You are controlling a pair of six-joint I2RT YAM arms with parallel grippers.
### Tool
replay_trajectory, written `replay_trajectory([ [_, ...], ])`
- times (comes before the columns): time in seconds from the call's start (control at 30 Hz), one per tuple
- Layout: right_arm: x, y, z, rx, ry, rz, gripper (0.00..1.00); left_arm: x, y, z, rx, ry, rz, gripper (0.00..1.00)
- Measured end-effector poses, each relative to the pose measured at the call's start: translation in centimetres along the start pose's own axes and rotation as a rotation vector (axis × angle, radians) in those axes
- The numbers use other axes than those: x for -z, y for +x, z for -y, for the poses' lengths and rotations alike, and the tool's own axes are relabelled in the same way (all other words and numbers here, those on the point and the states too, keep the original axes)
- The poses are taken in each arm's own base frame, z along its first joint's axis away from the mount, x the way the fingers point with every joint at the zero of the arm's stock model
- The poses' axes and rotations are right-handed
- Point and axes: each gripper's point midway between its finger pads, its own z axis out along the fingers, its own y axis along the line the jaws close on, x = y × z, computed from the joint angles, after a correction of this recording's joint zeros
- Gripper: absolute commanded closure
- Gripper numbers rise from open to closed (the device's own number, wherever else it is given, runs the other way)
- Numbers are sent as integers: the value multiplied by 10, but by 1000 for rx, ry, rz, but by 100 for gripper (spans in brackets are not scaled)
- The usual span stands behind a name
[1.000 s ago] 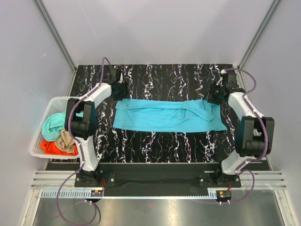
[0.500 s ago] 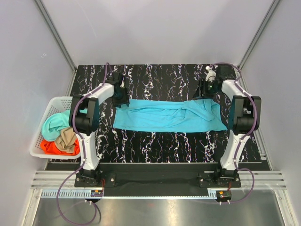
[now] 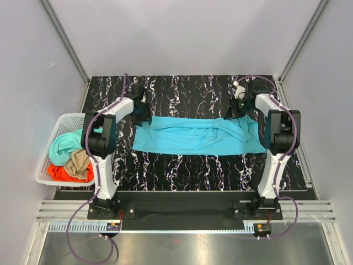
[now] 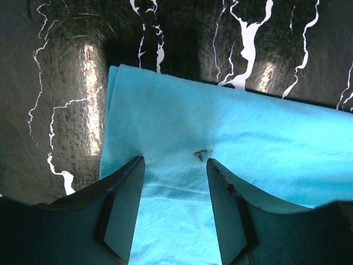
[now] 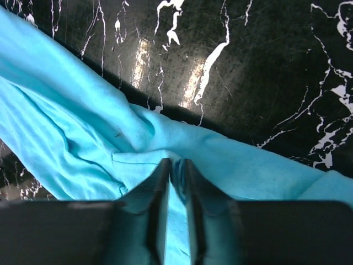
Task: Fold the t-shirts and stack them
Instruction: Fold the tshirt
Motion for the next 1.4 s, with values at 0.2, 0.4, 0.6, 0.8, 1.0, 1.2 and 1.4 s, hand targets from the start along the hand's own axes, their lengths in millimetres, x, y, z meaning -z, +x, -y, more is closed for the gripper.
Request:
replay_trajectory([
  [0.2, 3, -4, -7, 25, 15, 6, 100, 0, 0, 0, 1, -1, 0, 44],
  [0.4, 25, -2, -38, 87, 58, 21, 100, 3, 4, -6, 17, -33, -11, 43],
  [0.6, 48, 16, -68, 112, 102, 27, 95, 7, 6, -13, 45, -75, -6, 42],
  [0.8, 37, 45, -67, 73, 141, -41, 87, 20, 4, -15, 50, -88, 16, 41],
  [1.0, 28, 79, -81, 44, 112, -123, 74, 39, -1, -7, 28, -76, 53, 40],
  [1.2, 43, 85, -94, -4, 127, -113, 58, 57, 16, 41, -64, 48, 66, 38],
  [1.4, 90, 51, -91, -152, 252, 91, 59, 83, 63, 130, -126, 367, 69, 34],
])
